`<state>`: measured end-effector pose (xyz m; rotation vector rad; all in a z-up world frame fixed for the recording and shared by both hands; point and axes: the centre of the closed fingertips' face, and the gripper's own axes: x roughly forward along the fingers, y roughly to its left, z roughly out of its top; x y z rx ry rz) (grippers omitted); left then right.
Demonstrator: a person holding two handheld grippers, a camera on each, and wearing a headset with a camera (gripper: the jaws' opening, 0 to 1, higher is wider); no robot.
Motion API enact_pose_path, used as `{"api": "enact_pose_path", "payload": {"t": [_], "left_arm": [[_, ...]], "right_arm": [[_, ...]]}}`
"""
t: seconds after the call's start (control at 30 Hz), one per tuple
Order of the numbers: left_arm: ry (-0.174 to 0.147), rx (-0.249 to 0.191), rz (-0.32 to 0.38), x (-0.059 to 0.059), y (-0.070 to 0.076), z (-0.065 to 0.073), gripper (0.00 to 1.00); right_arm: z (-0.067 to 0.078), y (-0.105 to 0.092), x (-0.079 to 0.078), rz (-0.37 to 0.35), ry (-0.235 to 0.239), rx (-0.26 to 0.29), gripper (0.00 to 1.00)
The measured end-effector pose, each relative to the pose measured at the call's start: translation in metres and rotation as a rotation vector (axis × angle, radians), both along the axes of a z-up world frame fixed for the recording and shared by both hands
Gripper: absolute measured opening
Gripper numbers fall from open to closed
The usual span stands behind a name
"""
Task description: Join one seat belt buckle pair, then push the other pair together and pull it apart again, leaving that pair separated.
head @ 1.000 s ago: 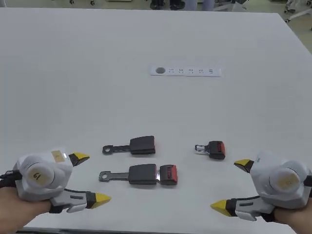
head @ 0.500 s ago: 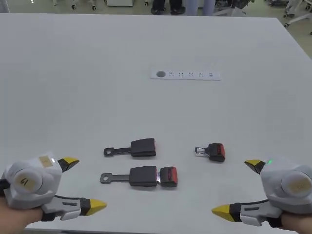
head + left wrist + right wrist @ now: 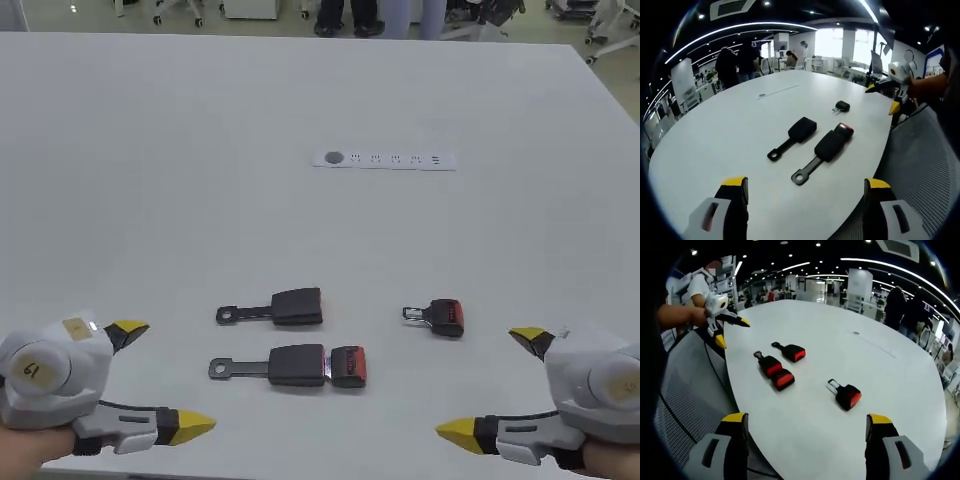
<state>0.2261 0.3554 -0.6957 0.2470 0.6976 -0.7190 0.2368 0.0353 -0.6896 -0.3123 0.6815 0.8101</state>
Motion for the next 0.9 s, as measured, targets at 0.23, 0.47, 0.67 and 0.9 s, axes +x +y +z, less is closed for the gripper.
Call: {"api": "enact_pose_path", "payload": {"t": [0.23,0.47,0.67,0.9], "left_arm": [[0.008,-0.017,0.02,0.0006,-0.0005,0.001,1.0],[0.028,-0.044,0.067,0.0018,0.0009,0.0026,1.0],[0.039,-0.072,0.085,0.0033,-0.0002,0.0031,1.0],[0.032,-0.067,0.086,0.0037,0.0025,0.0019,1.0]], "right_arm": [[-0.0001,-0.002,0.0004,-0.006,-0.003,-0.002,0.99],[0.007,0.0003,-0.0019,0.002,-0.031,-0.006,0.99],[0.0036,0.0014,-0.0037,0.013,-0.038,-0.021,0.99],[0.0033,0.0001,-0.0042,0.001,-0.026,-0.011,0.99]]}}
